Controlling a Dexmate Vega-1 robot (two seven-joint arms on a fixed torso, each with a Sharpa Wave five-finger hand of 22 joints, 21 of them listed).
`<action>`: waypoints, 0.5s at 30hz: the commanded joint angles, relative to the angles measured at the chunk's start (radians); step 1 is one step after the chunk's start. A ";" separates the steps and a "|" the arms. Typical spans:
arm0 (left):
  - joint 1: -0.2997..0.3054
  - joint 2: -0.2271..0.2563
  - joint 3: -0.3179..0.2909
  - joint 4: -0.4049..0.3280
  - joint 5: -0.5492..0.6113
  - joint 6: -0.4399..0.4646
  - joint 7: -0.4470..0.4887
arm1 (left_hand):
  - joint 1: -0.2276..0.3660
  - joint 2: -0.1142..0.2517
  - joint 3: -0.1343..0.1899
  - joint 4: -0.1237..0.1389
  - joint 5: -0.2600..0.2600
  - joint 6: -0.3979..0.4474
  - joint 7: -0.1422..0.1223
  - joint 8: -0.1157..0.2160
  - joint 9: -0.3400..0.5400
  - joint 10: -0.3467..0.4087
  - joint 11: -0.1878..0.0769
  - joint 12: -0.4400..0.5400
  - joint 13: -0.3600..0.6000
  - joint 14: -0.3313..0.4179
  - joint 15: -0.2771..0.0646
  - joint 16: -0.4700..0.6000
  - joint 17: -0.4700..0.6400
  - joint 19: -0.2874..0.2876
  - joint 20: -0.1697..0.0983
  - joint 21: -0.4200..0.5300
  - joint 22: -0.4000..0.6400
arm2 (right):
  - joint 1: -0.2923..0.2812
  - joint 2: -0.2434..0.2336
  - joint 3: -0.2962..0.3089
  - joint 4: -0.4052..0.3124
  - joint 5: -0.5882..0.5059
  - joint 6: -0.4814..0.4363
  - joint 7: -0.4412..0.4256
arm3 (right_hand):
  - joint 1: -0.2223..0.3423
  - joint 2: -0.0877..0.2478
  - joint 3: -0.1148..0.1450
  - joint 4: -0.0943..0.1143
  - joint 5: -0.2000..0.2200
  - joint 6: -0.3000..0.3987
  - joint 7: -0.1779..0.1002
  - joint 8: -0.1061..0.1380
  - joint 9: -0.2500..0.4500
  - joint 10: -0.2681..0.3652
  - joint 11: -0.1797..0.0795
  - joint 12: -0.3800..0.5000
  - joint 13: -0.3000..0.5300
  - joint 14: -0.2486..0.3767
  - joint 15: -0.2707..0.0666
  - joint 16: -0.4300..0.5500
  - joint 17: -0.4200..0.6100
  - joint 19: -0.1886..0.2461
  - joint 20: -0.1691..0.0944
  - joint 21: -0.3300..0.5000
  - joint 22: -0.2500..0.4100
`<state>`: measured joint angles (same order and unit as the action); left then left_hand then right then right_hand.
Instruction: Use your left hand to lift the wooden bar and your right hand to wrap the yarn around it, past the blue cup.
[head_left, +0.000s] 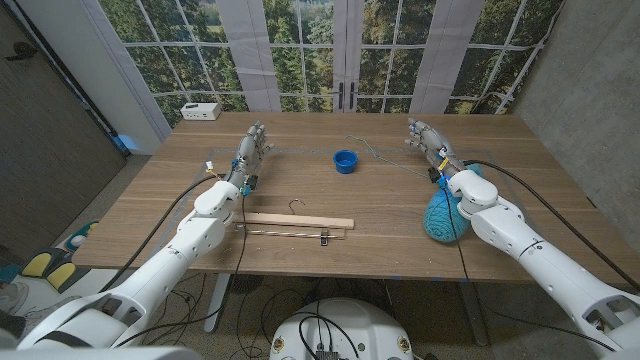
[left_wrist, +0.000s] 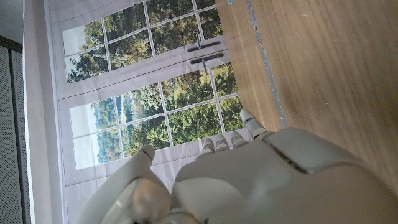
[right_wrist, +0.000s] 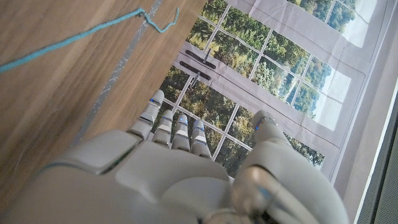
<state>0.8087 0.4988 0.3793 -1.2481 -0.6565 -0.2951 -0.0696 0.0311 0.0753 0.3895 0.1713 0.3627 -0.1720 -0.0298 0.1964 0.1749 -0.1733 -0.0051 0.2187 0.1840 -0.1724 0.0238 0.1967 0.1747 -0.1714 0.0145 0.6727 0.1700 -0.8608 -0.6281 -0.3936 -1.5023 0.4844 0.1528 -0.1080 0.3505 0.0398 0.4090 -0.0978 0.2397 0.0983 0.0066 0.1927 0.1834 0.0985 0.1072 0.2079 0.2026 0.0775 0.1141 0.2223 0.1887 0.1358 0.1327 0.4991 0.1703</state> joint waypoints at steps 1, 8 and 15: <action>-0.019 -0.005 0.005 0.026 -0.006 0.003 -0.031 | 0.006 0.064 -0.001 -0.007 0.007 -0.122 -0.015 0.004 0.001 -0.188 0.016 0.006 0.003 -0.156 0.012 0.007 0.003 -0.185 0.017 -0.002 0.005 | -0.047 -0.101 0.002 -0.195 -0.109 -0.151 -0.110 | 0.012 0.002 0.001 -0.008 -0.008 0.005 -0.008 0.005 0.002 0.011 0.001 0.005 0.003 0.007 0.003 0.005 0.005 0.003 0.003 -0.005 0.002; -0.024 -0.002 0.005 0.036 -0.012 0.002 -0.051 | 0.009 0.061 -0.003 -0.009 0.007 -0.109 -0.022 0.002 0.002 -0.169 0.022 0.009 0.005 -0.139 0.021 0.008 0.003 -0.170 0.031 -0.006 0.005 | -0.074 -0.151 0.007 -0.299 -0.162 -0.254 -0.156 | 0.017 0.005 0.002 -0.012 -0.012 0.006 -0.010 0.005 0.002 0.011 0.000 0.004 0.004 0.007 0.001 0.005 0.007 0.004 0.004 -0.008 0.002; -0.031 -0.002 0.004 0.054 -0.018 -0.010 -0.079 | 0.011 0.059 -0.005 -0.010 0.008 -0.102 -0.025 -0.001 0.002 -0.153 0.033 0.012 0.006 -0.126 0.028 0.007 0.004 -0.157 0.039 -0.011 0.006 | -0.106 -0.205 0.011 -0.428 -0.220 -0.396 -0.208 | 0.021 0.008 0.002 -0.016 -0.017 0.010 -0.013 0.006 0.003 0.012 -0.003 0.005 0.004 0.007 0.000 0.005 0.008 0.004 0.004 -0.013 0.003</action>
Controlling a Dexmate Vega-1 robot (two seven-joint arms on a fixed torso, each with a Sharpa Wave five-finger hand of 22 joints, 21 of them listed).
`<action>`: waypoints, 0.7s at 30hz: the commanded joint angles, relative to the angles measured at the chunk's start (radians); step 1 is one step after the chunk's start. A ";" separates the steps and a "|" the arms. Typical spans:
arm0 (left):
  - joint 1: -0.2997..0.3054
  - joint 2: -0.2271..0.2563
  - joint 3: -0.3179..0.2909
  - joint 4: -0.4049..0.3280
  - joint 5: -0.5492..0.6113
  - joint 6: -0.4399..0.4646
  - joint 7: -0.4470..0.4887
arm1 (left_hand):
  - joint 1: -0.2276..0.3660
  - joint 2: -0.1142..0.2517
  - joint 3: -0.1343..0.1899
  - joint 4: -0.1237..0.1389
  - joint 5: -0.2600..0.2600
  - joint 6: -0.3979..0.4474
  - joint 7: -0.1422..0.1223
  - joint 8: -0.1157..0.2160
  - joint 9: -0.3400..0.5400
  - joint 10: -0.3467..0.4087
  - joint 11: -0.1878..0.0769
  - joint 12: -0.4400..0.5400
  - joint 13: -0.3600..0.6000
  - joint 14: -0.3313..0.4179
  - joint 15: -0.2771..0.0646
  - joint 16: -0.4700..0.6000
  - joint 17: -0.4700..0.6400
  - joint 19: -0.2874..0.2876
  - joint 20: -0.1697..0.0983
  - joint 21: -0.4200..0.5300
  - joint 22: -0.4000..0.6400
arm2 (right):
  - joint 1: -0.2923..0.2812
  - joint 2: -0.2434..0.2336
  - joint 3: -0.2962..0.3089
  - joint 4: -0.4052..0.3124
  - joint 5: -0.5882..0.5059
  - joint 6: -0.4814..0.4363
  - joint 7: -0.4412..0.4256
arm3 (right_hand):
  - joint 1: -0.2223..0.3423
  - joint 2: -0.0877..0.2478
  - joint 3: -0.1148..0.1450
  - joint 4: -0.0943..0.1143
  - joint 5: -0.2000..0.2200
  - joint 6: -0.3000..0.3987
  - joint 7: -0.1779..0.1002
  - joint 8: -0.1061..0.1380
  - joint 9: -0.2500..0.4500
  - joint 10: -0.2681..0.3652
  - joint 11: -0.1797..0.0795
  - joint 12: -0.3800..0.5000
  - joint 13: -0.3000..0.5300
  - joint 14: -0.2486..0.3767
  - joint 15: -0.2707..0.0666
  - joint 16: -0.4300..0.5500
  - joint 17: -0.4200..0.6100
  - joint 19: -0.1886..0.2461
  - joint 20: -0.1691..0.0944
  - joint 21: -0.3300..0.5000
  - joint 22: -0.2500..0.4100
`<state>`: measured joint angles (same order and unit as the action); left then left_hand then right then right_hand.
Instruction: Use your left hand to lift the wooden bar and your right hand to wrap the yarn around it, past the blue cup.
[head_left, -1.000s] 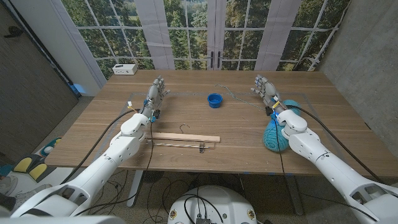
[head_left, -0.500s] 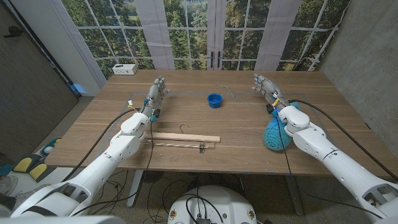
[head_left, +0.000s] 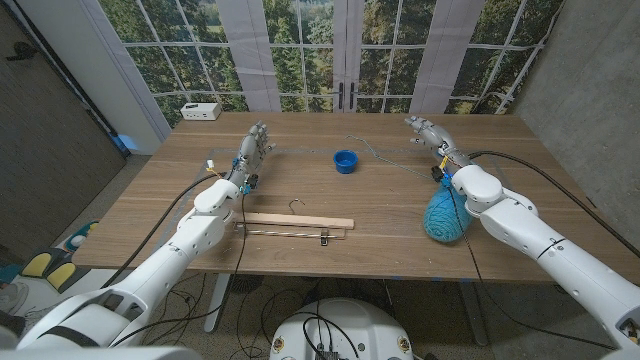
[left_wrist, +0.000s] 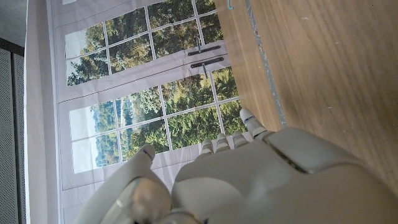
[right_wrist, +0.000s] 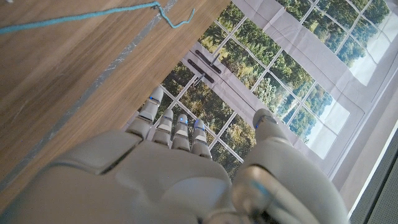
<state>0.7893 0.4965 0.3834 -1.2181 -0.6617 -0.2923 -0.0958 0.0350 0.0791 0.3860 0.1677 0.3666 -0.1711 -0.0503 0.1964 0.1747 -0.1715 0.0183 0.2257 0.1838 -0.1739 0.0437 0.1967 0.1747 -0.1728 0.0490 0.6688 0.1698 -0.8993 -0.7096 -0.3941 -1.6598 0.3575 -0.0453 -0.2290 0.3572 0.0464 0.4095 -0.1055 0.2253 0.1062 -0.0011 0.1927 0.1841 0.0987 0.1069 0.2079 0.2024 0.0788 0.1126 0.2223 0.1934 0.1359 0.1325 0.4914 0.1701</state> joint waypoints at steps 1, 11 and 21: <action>-0.011 -0.002 -0.001 0.025 -0.014 -0.014 -0.052 | 0.008 0.055 -0.002 -0.007 0.004 -0.103 -0.004 -0.002 0.002 -0.160 0.004 0.002 0.006 -0.124 0.009 0.006 0.004 -0.155 0.005 -0.009 0.006 | -0.071 -0.130 0.012 -0.287 -0.101 -0.217 -0.092 | 0.015 0.002 0.001 -0.009 -0.003 0.003 -0.007 0.006 0.002 0.013 -0.002 0.005 0.004 0.006 0.002 0.005 0.004 0.004 0.004 -0.005 0.003; -0.024 -0.001 0.001 0.048 -0.019 -0.020 -0.084 | 0.010 0.054 -0.005 -0.007 0.005 -0.096 -0.007 -0.006 0.003 -0.151 0.018 0.000 0.008 -0.117 0.012 0.002 0.004 -0.144 0.009 -0.022 0.006 | -0.098 -0.189 0.008 -0.436 -0.165 -0.409 -0.125 | 0.022 0.010 0.002 -0.014 -0.010 0.007 -0.005 0.007 0.003 0.011 -0.004 0.004 0.005 0.001 -0.005 0.003 0.006 0.002 0.001 -0.014 0.003; -0.041 -0.007 0.007 0.071 -0.022 -0.023 -0.112 | 0.011 0.054 -0.007 -0.007 0.006 -0.095 -0.009 -0.008 0.003 -0.149 0.016 -0.003 0.008 -0.112 0.014 -0.001 0.004 -0.138 0.011 -0.031 0.007 | -0.111 -0.228 -0.022 -0.572 -0.244 -0.617 -0.162 | 0.029 0.017 0.004 -0.019 -0.015 0.009 -0.007 0.006 0.003 0.012 -0.009 0.003 0.006 0.001 -0.013 0.003 0.007 0.002 -0.001 -0.020 0.003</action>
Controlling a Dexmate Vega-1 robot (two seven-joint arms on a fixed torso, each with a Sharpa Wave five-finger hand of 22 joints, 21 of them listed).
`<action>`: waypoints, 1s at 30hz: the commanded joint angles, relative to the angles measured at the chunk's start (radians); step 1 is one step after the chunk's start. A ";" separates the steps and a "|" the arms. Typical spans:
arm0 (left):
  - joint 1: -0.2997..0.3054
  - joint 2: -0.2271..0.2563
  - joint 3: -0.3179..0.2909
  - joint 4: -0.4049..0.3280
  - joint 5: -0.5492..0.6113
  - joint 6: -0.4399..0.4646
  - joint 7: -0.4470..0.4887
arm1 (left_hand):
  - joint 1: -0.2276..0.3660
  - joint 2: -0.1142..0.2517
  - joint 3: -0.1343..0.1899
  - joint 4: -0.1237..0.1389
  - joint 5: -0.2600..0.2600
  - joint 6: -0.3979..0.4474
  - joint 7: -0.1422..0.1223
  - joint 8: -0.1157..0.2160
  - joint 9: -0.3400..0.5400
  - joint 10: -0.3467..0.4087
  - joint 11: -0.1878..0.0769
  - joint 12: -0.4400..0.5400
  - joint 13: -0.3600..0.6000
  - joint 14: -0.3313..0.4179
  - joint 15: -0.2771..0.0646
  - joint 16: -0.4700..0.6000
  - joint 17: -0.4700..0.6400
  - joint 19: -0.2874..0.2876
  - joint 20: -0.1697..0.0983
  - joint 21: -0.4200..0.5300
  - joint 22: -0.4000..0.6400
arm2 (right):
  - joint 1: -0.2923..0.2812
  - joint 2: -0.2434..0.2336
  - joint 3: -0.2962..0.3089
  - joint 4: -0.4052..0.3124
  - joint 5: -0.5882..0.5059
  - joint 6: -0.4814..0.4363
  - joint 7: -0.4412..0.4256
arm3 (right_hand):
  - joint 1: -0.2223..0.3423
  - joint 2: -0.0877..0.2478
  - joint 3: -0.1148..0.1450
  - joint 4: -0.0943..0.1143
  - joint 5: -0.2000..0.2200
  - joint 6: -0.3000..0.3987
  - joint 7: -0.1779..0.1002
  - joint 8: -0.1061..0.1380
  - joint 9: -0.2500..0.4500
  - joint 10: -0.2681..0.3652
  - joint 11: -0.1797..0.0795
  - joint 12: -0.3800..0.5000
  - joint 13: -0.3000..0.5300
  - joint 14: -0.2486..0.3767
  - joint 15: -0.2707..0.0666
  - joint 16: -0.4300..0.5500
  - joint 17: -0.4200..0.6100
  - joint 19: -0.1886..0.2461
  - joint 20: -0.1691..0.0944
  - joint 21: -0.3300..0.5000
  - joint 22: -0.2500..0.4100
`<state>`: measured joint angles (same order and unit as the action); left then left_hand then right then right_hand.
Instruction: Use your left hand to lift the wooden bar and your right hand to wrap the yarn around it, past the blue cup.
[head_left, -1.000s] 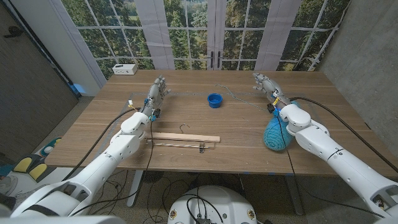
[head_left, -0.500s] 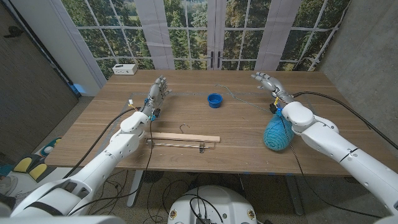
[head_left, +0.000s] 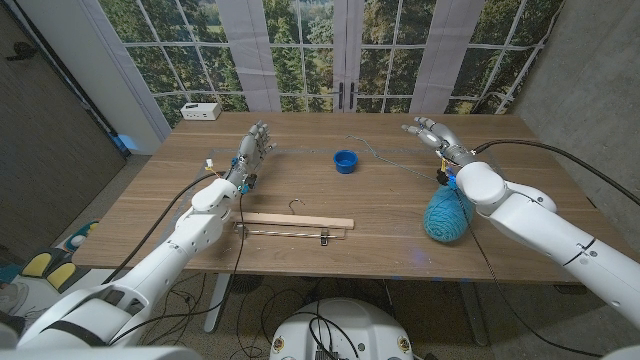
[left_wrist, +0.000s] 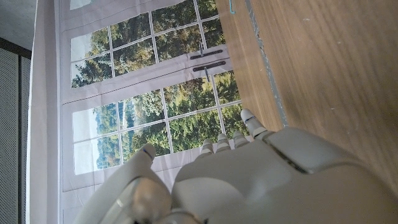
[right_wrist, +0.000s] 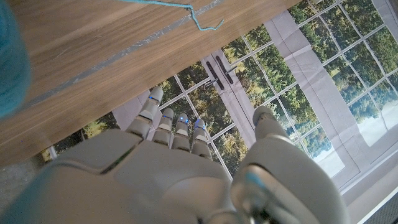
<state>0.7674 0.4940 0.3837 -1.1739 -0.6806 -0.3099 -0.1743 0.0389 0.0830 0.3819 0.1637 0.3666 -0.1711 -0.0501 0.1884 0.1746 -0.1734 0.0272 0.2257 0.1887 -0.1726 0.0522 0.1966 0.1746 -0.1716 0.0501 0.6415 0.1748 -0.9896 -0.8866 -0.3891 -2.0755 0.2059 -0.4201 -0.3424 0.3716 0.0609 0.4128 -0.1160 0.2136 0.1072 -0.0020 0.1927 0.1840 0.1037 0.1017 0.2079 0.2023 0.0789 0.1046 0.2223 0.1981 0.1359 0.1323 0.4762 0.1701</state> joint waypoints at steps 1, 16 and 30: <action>-0.022 -0.005 0.008 0.031 -0.003 -0.005 -0.040 | 0.007 0.050 -0.004 -0.003 0.006 -0.094 -0.009 0.000 0.003 -0.140 0.014 0.000 0.004 -0.113 0.006 -0.001 0.005 -0.138 0.010 -0.005 0.002 | -0.023 -0.053 -0.030 -0.169 -0.100 -0.263 -0.054 | 0.015 0.003 0.001 -0.009 -0.004 0.008 -0.007 0.006 0.003 0.007 -0.005 0.003 0.006 0.001 -0.006 0.003 0.003 0.002 0.000 -0.006 0.003; -0.057 -0.026 0.022 0.075 -0.001 -0.010 -0.077 | 0.008 0.050 -0.009 -0.002 0.008 -0.094 -0.010 -0.003 0.003 -0.143 0.015 -0.007 0.004 -0.111 0.007 -0.005 0.005 -0.130 0.011 -0.027 0.003 | -0.027 -0.074 -0.109 -0.337 -0.229 -0.574 -0.122 | 0.028 0.007 0.001 -0.019 -0.011 0.012 -0.013 0.007 0.004 0.017 -0.015 0.007 0.007 0.003 -0.020 0.003 0.003 0.006 -0.001 -0.015 0.003; -0.066 -0.029 0.029 0.079 0.000 -0.003 -0.095 | 0.008 0.052 -0.013 -0.002 0.010 -0.093 -0.010 -0.003 0.003 -0.142 0.015 -0.010 0.005 -0.110 0.007 -0.006 0.005 -0.123 0.012 -0.045 0.003 | 0.018 -0.073 -0.227 -0.443 -0.305 -0.862 -0.161 | 0.037 0.009 0.000 -0.026 -0.015 0.015 -0.018 0.006 0.005 0.019 -0.024 0.006 0.008 0.012 -0.033 0.005 0.003 0.013 -0.001 -0.023 0.003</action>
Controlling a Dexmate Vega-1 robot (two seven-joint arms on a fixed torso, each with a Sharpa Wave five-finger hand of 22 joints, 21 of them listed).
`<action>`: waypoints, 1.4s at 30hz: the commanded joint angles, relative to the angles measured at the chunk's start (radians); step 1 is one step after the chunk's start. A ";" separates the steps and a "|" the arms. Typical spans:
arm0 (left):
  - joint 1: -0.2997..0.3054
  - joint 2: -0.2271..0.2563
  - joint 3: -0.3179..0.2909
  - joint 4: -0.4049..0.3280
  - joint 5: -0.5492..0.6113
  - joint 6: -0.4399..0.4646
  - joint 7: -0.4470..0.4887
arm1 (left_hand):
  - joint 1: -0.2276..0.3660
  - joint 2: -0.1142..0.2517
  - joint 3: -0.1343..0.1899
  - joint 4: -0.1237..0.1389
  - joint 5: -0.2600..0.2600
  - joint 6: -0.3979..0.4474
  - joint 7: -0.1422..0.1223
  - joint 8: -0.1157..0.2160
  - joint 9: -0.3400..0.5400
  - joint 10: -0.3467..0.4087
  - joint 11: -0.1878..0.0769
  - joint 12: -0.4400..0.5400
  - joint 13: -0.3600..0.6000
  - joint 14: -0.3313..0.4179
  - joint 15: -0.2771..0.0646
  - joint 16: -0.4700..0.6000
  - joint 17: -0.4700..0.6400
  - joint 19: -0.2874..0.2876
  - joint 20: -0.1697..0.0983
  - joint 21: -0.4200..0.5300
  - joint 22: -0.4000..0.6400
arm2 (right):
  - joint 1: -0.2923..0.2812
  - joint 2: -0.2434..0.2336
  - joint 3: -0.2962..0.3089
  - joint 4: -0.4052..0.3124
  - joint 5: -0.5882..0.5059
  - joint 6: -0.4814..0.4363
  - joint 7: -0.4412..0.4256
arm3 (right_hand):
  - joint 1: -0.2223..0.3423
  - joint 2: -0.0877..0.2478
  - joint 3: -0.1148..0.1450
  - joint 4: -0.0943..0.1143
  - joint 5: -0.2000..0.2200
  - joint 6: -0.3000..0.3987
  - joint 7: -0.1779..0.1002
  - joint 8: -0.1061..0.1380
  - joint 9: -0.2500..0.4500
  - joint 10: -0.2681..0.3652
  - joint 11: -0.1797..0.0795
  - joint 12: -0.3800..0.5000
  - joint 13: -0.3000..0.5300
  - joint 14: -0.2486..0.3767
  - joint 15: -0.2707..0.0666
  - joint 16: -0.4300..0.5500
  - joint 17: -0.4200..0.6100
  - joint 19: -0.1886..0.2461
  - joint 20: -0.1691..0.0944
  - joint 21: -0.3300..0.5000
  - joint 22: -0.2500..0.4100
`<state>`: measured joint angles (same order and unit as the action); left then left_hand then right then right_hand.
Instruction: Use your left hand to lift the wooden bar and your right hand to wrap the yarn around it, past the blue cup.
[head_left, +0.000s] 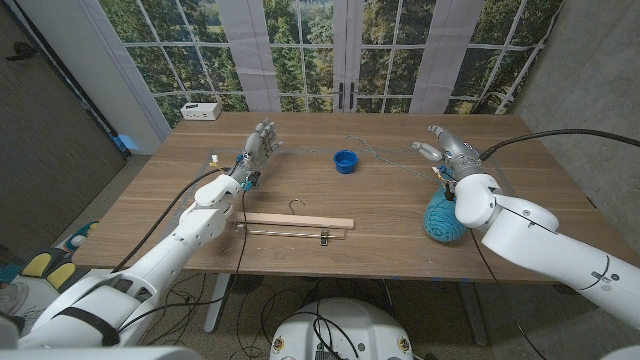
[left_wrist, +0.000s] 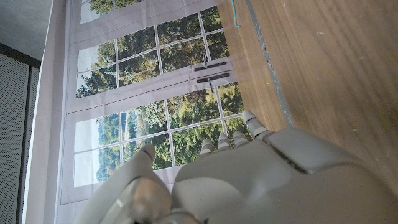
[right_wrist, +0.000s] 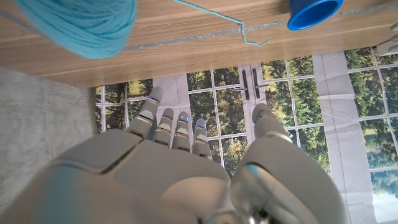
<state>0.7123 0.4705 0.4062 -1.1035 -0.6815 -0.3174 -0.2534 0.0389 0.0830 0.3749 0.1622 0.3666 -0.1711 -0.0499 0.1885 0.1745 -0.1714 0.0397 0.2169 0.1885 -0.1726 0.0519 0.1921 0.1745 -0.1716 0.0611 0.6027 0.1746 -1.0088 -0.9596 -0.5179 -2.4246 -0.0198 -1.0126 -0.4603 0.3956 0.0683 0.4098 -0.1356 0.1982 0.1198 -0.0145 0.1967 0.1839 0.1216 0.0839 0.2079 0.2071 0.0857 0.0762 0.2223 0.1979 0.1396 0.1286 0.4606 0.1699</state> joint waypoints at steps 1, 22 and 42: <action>-0.012 -0.005 0.008 0.009 0.004 0.004 -0.017 | 0.008 0.053 -0.006 0.000 0.010 -0.093 -0.010 -0.003 0.003 -0.143 0.004 -0.001 0.005 -0.110 0.008 -0.002 0.005 -0.123 0.001 -0.007 0.004 | 0.045 0.003 -0.112 -0.099 -0.083 -0.294 -0.047 | 0.014 0.001 0.002 -0.007 0.000 0.002 -0.005 0.002 0.005 0.001 -0.007 0.006 0.003 0.006 -0.008 0.006 0.003 0.010 0.003 -0.008 0.003; -0.021 -0.009 0.020 0.001 0.011 0.015 -0.023 | 0.008 0.055 -0.011 0.000 0.012 -0.092 -0.009 -0.003 0.003 -0.145 0.002 -0.004 0.005 -0.111 0.008 -0.003 0.005 -0.113 0.001 -0.033 0.005 | -0.129 0.305 -0.108 0.010 -1.185 -0.383 0.781 | 0.006 -0.028 -0.032 -0.007 -0.002 -0.036 0.009 -0.007 0.007 -0.042 -0.014 -0.009 0.006 -0.022 -0.009 -0.006 0.008 0.022 0.002 -0.038 0.005; -0.038 -0.025 0.034 0.018 0.020 0.017 -0.029 | 0.009 0.056 -0.015 0.001 0.013 -0.095 -0.011 -0.004 0.003 -0.146 -0.002 -0.005 0.005 -0.111 0.006 -0.004 0.005 -0.105 0.000 -0.056 0.006 | -0.330 0.919 0.091 0.319 -1.942 -0.086 0.720 | 0.167 -0.028 -0.033 -0.041 0.056 -0.089 -0.013 0.017 0.009 -0.173 -0.050 0.011 0.008 -0.109 -0.030 0.001 0.006 0.033 -0.004 -0.124 0.007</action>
<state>0.6874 0.4587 0.4314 -1.1010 -0.6631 -0.2990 -0.2736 0.0389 0.0830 0.3672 0.1627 0.3744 -0.1711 -0.0498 0.1847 0.1743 -0.1716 0.0393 0.2127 0.1883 -0.1726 0.0518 0.1884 0.1744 -0.1718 0.0609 0.5500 0.1744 -1.2323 -0.3860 -0.5061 -2.2234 -0.8015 -1.2826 0.1029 0.4869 0.0257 0.3526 -0.1660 0.2412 -0.0073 -0.0180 0.1987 0.1886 -0.0886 0.0644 0.1979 0.2111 -0.0735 0.0706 0.1954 0.1997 0.0296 0.0798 0.3173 0.1701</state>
